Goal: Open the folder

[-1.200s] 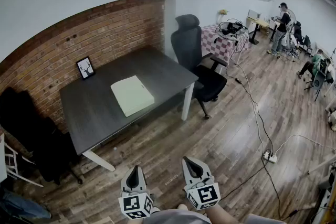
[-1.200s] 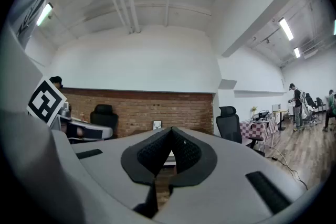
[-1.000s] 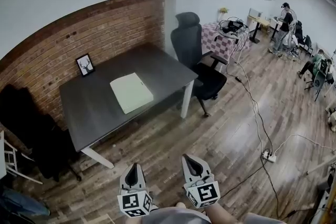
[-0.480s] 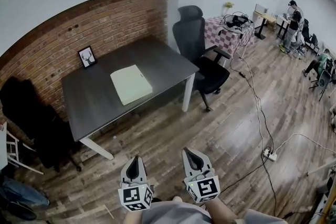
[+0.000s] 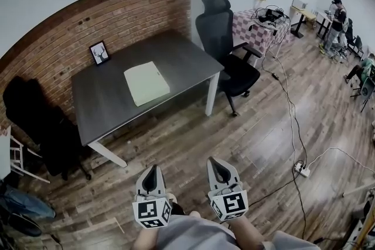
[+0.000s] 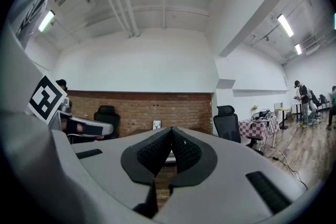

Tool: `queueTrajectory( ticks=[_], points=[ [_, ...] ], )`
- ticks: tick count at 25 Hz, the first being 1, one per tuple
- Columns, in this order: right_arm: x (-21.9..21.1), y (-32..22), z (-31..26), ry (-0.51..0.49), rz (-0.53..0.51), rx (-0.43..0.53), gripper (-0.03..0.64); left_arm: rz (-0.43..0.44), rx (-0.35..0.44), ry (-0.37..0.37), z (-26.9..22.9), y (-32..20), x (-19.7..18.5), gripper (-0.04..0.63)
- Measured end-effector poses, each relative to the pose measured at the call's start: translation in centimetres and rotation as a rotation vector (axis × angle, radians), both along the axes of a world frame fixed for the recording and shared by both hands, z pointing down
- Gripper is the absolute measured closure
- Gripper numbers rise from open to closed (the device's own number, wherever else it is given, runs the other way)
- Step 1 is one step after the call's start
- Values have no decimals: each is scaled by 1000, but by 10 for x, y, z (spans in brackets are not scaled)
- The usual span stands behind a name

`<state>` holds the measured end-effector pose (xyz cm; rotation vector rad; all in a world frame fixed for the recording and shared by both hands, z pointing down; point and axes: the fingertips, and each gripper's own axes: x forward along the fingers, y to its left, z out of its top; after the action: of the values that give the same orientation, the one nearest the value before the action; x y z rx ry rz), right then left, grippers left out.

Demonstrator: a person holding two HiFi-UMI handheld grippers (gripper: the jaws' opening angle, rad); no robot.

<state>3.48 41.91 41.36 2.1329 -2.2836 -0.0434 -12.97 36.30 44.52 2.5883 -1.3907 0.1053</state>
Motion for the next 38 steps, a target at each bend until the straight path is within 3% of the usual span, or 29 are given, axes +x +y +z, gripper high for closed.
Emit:
queueTrajectory(
  ticks=[18,30,38],
  points=[
    [35,-31,14,-22,15,-34,618,27,-32,-17,14,-33,37,591],
    [45,-155,19,-14,-44,-75,618,-45,-95,-5,35,-142,37,591],
    [62,-259,13,7,-46,-75,618,-24,-46,21,16,-249,63,591]
  ],
)
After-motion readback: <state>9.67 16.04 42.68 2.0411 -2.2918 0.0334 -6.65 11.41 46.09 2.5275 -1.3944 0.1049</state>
